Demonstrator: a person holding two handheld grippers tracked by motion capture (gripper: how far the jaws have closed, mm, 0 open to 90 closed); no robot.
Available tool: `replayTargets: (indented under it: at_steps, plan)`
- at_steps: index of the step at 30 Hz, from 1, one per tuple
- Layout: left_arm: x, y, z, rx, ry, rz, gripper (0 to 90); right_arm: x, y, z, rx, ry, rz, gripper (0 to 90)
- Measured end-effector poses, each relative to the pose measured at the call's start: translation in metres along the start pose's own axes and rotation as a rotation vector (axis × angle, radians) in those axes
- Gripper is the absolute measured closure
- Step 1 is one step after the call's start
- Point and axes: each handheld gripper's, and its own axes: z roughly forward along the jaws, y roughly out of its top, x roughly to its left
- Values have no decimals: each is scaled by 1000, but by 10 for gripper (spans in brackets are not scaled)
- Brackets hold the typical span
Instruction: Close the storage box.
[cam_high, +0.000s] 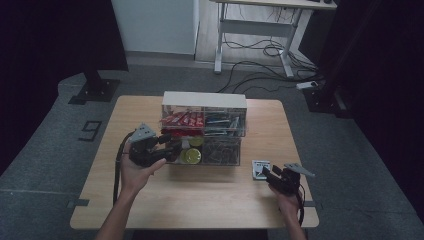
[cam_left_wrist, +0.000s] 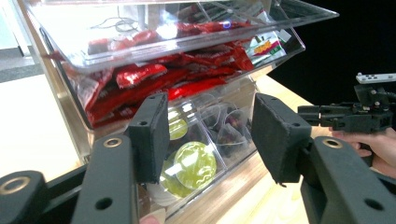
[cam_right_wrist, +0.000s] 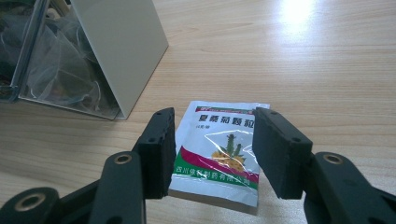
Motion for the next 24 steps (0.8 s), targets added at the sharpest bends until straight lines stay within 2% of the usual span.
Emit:
replayTargets:
  at_steps: [5, 10, 13, 24]
  plan:
    - [0, -12, -6, -11, -11, 2, 453, 0, 0, -1, -5, 4, -1, 488]
    - [4, -28, -10, -7, 5, 1, 445, 0, 0, -2, -7, 13, -7, 486]
    - [6, -41, -8, 15, 35, 10, 434, 1, -1, -2, -6, 18, -14, 483]
    - [23, -92, 8, 108, 88, -37, 425, 3, -3, -6, -12, 55, -60, 467]
